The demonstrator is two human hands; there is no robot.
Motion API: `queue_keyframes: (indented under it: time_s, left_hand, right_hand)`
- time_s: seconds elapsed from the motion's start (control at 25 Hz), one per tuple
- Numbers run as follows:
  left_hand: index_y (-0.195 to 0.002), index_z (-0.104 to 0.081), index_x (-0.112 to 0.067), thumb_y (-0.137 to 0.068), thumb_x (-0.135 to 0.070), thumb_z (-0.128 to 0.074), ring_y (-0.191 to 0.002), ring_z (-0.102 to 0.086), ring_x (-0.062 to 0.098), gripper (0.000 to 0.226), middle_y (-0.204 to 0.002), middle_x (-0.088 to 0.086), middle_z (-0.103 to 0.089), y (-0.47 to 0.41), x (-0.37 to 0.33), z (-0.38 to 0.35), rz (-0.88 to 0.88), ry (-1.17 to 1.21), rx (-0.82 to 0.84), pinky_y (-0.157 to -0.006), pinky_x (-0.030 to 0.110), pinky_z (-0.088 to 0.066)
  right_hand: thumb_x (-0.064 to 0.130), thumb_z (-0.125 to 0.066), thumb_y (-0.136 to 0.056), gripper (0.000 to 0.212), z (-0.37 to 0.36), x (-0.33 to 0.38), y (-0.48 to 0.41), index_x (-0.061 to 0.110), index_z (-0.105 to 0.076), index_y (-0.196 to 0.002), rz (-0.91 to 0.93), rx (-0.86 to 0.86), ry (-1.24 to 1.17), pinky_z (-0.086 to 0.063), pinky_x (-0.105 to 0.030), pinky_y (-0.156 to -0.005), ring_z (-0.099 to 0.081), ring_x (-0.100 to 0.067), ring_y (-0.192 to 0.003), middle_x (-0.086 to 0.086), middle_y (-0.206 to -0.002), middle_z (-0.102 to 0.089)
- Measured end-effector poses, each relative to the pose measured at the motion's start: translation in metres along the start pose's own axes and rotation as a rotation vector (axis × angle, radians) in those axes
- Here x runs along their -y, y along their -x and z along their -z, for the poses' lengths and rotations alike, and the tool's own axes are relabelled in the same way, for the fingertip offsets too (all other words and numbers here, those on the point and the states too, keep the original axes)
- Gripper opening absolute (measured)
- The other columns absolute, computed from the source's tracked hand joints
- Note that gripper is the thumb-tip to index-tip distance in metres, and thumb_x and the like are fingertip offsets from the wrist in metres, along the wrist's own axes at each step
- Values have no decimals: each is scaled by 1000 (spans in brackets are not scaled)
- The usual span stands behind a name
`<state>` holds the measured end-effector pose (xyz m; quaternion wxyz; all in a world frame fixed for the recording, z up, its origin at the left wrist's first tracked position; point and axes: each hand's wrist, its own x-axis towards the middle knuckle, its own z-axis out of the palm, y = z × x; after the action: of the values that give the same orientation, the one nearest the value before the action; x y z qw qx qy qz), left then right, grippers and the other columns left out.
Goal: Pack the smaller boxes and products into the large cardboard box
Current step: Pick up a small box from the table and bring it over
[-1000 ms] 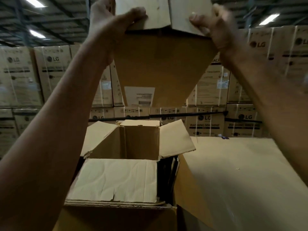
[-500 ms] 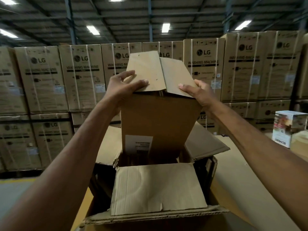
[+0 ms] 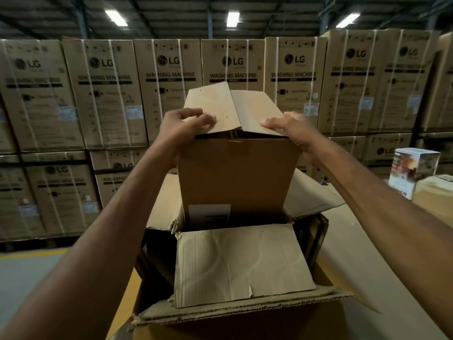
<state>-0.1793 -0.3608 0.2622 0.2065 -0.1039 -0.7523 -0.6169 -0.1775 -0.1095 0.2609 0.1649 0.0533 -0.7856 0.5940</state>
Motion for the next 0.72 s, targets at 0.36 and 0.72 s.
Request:
queue_keyframes:
  time_s: [0.36, 0.72]
  left_hand:
    - [-114, -68, -15, -89, -56, -68, -89, -70, 18, 48, -100, 4, -69, -13, 6, 3, 119, -297, 70, -79, 35, -60]
    - [-139, -61, -25, -89, -59, -66, -131, -51, 26, 60, -147, 6, -53, 8, 133, -16, 220, -663, 349, -91, 31, -38]
  right_hand:
    - [37, -78, -86, 56, -10, -6, -11, 14, -58, -133, -186, 38, 47, -58, -34, -72, -71, -23, -92, -9, -106, -68]
    - [84, -39, -81, 80, -68, -145, -20, 35, -48, -143, -219, 192, 897, -42, -39, -86, -55, -27, -122, -2, -141, -55]
